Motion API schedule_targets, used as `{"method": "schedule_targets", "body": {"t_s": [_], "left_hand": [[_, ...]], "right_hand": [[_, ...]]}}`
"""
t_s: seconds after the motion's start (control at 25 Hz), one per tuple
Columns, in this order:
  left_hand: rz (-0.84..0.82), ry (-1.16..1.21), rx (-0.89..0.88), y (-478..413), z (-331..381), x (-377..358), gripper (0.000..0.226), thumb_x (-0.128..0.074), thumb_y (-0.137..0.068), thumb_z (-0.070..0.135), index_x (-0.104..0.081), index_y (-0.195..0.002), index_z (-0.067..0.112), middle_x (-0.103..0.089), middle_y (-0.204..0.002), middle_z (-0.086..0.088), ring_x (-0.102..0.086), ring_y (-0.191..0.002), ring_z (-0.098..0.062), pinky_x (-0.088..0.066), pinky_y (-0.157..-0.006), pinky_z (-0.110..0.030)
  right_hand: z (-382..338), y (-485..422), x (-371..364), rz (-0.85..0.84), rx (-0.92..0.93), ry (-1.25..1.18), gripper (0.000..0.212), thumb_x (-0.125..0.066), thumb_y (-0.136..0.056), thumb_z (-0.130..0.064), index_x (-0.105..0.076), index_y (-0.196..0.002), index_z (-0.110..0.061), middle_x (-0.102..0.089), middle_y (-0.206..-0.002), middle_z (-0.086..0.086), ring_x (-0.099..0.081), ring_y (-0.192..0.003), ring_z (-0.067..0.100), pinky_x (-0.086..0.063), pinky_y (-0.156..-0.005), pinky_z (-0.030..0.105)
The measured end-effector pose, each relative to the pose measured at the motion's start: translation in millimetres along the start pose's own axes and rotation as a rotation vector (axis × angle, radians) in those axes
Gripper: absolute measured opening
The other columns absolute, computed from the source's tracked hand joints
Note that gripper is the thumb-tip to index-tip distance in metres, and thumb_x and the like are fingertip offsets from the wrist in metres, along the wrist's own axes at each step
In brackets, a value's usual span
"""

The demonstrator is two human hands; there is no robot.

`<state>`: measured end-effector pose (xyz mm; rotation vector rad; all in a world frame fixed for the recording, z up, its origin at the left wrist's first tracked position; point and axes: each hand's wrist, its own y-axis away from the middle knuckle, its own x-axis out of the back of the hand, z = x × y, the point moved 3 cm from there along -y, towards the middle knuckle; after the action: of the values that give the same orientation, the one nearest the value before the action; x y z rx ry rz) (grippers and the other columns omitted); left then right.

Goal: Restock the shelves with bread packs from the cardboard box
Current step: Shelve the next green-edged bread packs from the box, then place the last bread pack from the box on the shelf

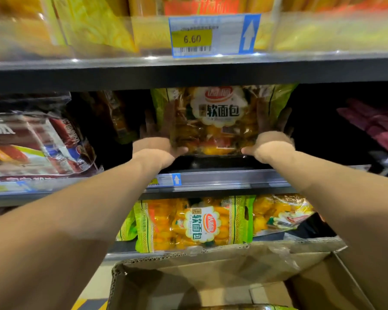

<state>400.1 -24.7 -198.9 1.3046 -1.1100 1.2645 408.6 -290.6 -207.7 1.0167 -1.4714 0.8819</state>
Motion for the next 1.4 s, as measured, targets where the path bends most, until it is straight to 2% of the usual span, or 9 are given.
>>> {"method": "schedule_targets", "body": {"t_s": [0.08,0.12,0.24,0.32,0.52,0.8,0.96,1.2,1.4], "left_hand": [[0.011,-0.018,-0.002,27,0,11,0.068,-0.039,-0.083,0.076,-0.053,-0.125,0.024,-0.054,-0.132,-0.009,-0.05,-0.121,-0.033,-0.042,-0.096,-0.042],[0.048,-0.017,-0.03,44,0,17,0.07,-0.04,-0.083,0.075,-0.049,-0.129,0.024,-0.051,-0.135,-0.011,-0.045,-0.125,-0.034,-0.038,-0.102,-0.047],[0.162,0.026,-0.137,88,-4,27,0.08,-0.041,-0.083,0.073,-0.022,-0.148,0.03,-0.024,-0.154,-0.017,-0.022,-0.141,-0.037,-0.025,-0.111,-0.054],[0.217,0.069,-0.181,118,-3,30,0.082,-0.038,-0.085,0.072,-0.011,-0.151,0.032,-0.011,-0.159,-0.015,-0.013,-0.145,-0.035,-0.021,-0.113,-0.054],[0.235,0.142,-0.233,202,2,35,0.078,-0.034,-0.09,0.067,-0.005,-0.153,0.031,-0.003,-0.161,-0.009,-0.005,-0.147,-0.03,-0.016,-0.115,-0.051],[0.12,0.246,-0.302,306,17,-5,0.077,-0.038,-0.089,0.065,-0.007,-0.152,0.034,-0.002,-0.162,-0.005,-0.008,-0.148,-0.027,-0.029,-0.114,-0.047],[-0.012,0.261,-0.287,327,15,-37,0.084,-0.046,-0.086,0.066,-0.004,-0.152,0.035,-0.003,-0.162,-0.005,-0.011,-0.147,-0.028,-0.033,-0.111,-0.051],[-0.412,0.269,-0.203,326,4,-114,0.106,-0.065,-0.075,0.064,0.004,-0.151,0.038,-0.002,-0.161,-0.01,-0.006,-0.147,-0.03,-0.029,-0.112,-0.054],[-0.636,0.196,-0.109,309,5,-189,0.114,-0.068,-0.074,0.063,0.01,-0.151,0.035,0.005,-0.16,-0.016,-0.012,-0.145,-0.039,-0.03,-0.111,-0.053]], "right_hand": [[2,26,10,0.033,0.038,0.102,0.082,-0.059,-0.079,-0.064,-0.026,-0.146,-0.03,-0.025,-0.153,0.02,-0.028,-0.137,0.046,-0.039,-0.105,0.049],[6,45,18,0.082,0.083,0.126,0.076,-0.056,-0.082,-0.064,-0.03,-0.144,-0.03,-0.027,-0.152,0.02,-0.027,-0.138,0.045,-0.037,-0.106,0.047],[19,101,42,0.194,0.202,0.048,0.078,-0.053,-0.083,-0.064,-0.021,-0.148,-0.035,-0.018,-0.156,0.018,-0.019,-0.142,0.042,-0.033,-0.108,0.046],[26,128,52,0.165,0.257,-0.013,0.081,-0.051,-0.085,-0.063,-0.012,-0.151,-0.037,-0.007,-0.16,0.013,-0.012,-0.144,0.039,-0.029,-0.11,0.047],[53,205,71,0.109,0.372,-0.085,0.081,-0.053,-0.088,-0.056,-0.009,-0.152,-0.036,-0.001,-0.162,0.006,-0.006,-0.147,0.033,-0.024,-0.114,0.048],[92,291,46,0.011,0.459,-0.138,0.078,-0.057,-0.089,-0.047,-0.014,-0.152,-0.034,-0.009,-0.162,0.004,-0.01,-0.148,0.028,-0.023,-0.117,0.048],[124,330,-3,-0.189,0.4,-0.157,0.086,-0.059,-0.085,-0.053,-0.007,-0.152,-0.037,-0.008,-0.162,0.003,-0.005,-0.148,0.029,-0.018,-0.118,0.048],[162,326,-83,-0.596,0.267,0.049,0.111,-0.065,-0.072,-0.068,0.011,-0.149,-0.045,0.007,-0.162,0.004,0.001,-0.148,0.034,-0.015,-0.118,0.05],[177,297,-141,-0.915,0.246,0.253,0.125,-0.071,-0.068,-0.065,0.026,-0.144,-0.044,0.016,-0.159,0.012,0.006,-0.147,0.038,-0.01,-0.118,0.054]]}}
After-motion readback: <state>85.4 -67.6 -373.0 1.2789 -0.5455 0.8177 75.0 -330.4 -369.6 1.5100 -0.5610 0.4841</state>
